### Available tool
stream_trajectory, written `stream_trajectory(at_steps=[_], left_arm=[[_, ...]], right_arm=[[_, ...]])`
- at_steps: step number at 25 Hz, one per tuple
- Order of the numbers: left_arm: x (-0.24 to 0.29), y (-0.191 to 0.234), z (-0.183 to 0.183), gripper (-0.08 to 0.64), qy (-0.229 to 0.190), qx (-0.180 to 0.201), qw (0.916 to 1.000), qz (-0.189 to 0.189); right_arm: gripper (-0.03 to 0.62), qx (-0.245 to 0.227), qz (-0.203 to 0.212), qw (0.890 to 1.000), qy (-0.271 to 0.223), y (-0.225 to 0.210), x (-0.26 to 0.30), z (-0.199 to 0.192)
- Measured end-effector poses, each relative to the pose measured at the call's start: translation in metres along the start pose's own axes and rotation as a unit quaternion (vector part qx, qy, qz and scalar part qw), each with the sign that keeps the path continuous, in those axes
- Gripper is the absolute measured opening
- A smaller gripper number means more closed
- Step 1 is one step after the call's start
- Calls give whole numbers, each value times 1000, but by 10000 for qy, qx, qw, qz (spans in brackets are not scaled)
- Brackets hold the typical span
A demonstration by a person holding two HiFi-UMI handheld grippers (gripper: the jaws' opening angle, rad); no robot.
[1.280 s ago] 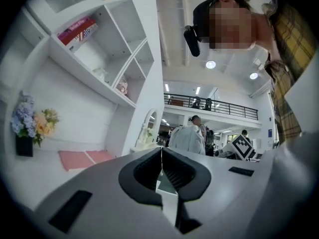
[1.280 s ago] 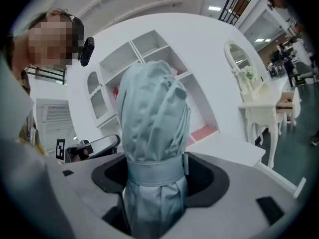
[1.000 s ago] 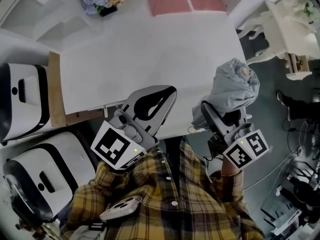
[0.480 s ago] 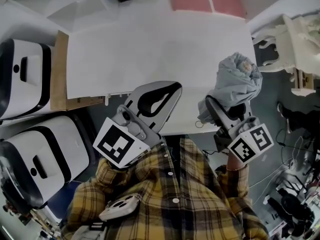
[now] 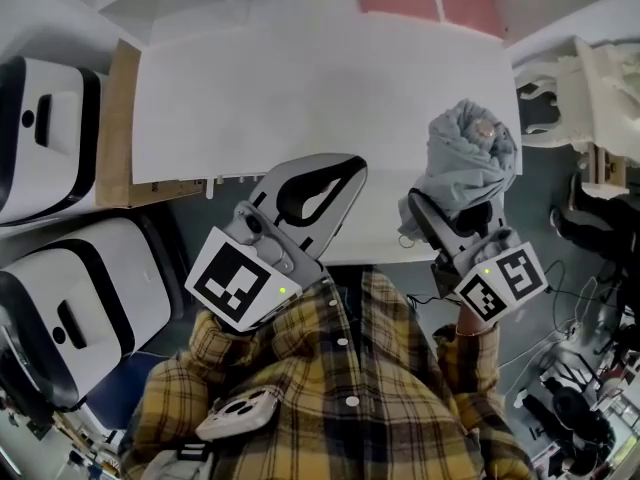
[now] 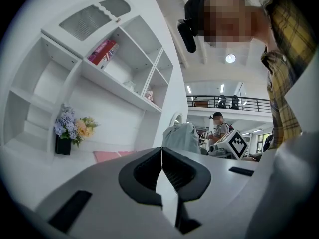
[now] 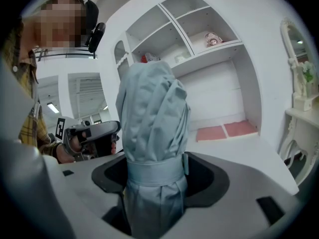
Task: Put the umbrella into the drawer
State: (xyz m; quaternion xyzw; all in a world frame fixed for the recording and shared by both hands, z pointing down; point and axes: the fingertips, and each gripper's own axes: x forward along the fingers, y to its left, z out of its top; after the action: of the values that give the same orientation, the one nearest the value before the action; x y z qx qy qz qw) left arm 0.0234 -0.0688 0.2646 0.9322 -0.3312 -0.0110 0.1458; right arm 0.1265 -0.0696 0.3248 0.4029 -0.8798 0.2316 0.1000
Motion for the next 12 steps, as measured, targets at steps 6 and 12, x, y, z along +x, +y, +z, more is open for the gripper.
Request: stream_trajectory(at_steps=[6, 12], left_arm=[[-14, 18, -25, 21, 20, -46, 10000, 57], [-17, 18, -41, 21, 134, -138, 9998, 79]], right_arm=[[324, -263, 76, 9989, 367, 5, 22, -32], [324, -687, 106, 9939, 859, 1, 25, -56]])
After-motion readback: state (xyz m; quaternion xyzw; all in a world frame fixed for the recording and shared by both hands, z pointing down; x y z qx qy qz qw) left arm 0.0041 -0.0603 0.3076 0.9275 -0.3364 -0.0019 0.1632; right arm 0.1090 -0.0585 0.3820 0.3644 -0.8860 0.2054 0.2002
